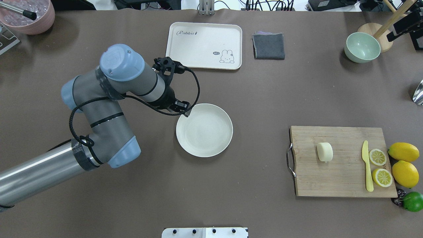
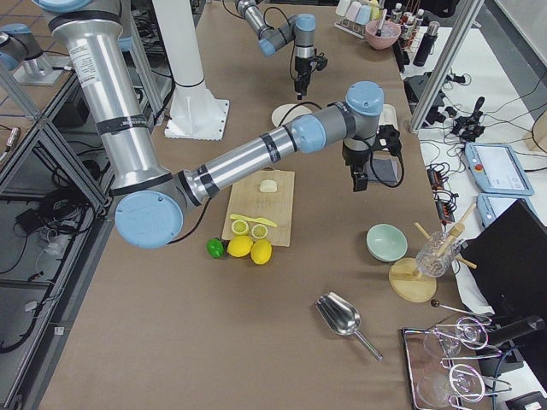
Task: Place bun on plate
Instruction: 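Raise the left gripper off the plate while the right arm reaches toward the cutting board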
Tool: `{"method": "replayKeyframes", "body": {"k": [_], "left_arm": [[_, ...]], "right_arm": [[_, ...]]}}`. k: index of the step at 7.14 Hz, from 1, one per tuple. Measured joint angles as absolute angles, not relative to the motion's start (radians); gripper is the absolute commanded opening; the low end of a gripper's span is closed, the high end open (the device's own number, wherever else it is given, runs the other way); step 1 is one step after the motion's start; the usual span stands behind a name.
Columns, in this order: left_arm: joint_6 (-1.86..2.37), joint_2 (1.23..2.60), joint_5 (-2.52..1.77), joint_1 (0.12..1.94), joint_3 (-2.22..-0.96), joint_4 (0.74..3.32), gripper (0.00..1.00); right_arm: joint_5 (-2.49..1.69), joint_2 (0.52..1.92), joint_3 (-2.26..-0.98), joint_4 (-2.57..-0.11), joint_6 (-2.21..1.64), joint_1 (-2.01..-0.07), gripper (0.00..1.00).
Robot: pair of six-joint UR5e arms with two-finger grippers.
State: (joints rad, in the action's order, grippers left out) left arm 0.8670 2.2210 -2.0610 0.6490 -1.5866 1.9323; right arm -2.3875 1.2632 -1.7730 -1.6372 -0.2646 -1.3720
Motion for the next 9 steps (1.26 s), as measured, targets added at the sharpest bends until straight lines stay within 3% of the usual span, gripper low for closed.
{"method": "replayKeyframes", "body": {"k": [4, 9], "left_arm": [[0.72, 2.126, -2.212, 0.934, -1.664, 1.931, 0.97], [0.323, 2.035, -2.301, 1.197, -1.577, 1.9, 0.97]], "right_arm": [[-2.387, 1.248, -1.766, -1.64, -0.3, -1.341, 1.0], [-2.292, 1.3, -1.846, -1.642, -0.561, -1.103, 1.0]]}}
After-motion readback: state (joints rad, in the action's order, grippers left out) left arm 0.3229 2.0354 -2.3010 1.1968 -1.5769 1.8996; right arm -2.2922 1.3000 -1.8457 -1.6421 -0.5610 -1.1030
